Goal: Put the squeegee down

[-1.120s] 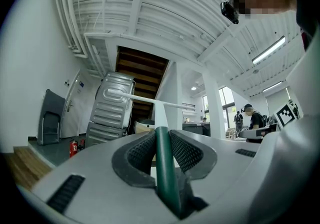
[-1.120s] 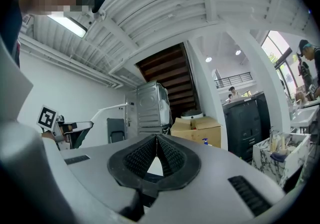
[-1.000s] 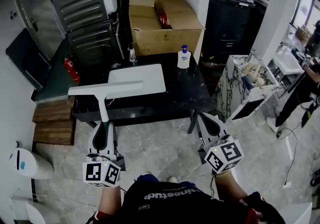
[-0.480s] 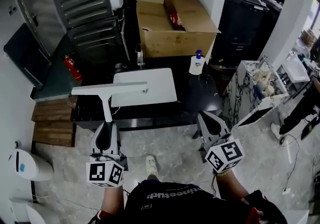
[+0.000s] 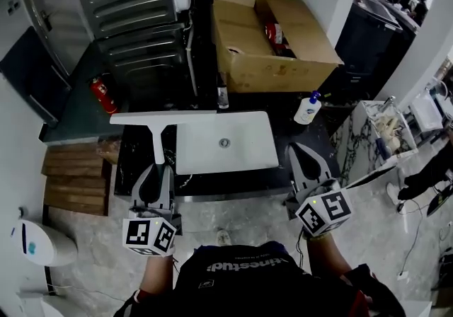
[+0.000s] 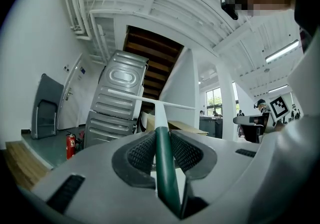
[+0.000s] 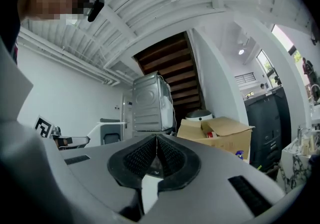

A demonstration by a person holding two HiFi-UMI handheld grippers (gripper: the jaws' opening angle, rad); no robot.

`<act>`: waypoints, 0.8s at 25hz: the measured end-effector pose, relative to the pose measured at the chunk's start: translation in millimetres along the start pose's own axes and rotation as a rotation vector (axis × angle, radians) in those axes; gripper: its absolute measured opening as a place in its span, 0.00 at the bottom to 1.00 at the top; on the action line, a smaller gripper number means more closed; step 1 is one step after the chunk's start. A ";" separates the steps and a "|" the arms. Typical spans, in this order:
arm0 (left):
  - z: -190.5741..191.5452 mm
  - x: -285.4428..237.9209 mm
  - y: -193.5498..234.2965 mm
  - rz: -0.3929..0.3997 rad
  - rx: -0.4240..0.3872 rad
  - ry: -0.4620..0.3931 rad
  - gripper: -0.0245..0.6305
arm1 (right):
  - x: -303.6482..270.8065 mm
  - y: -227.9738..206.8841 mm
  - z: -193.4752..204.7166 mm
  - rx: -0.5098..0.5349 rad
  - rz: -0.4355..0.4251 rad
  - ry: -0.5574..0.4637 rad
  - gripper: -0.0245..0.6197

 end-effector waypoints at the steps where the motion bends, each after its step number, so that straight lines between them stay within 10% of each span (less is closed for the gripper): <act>1: 1.8 -6.2 7.2 0.005 -0.008 0.002 0.19 | -7.7 0.6 2.0 0.001 0.010 -0.002 0.10; 13: 31.3 -56.5 34.2 -0.045 0.002 0.088 0.19 | -56.3 -19.3 12.4 0.058 0.065 -0.023 0.10; 20: 97.7 -81.0 63.9 -0.096 0.088 0.295 0.19 | -70.1 -31.4 22.4 0.017 0.021 -0.012 0.10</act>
Point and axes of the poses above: the fingertips, and each gripper's own axes: x backward along the fingers, y to its left, z out of its underside, the point moved 8 cm from there along x, backward along the fingers, and after that the axes turned 9 degrees about -x, right-handed, at the moved point
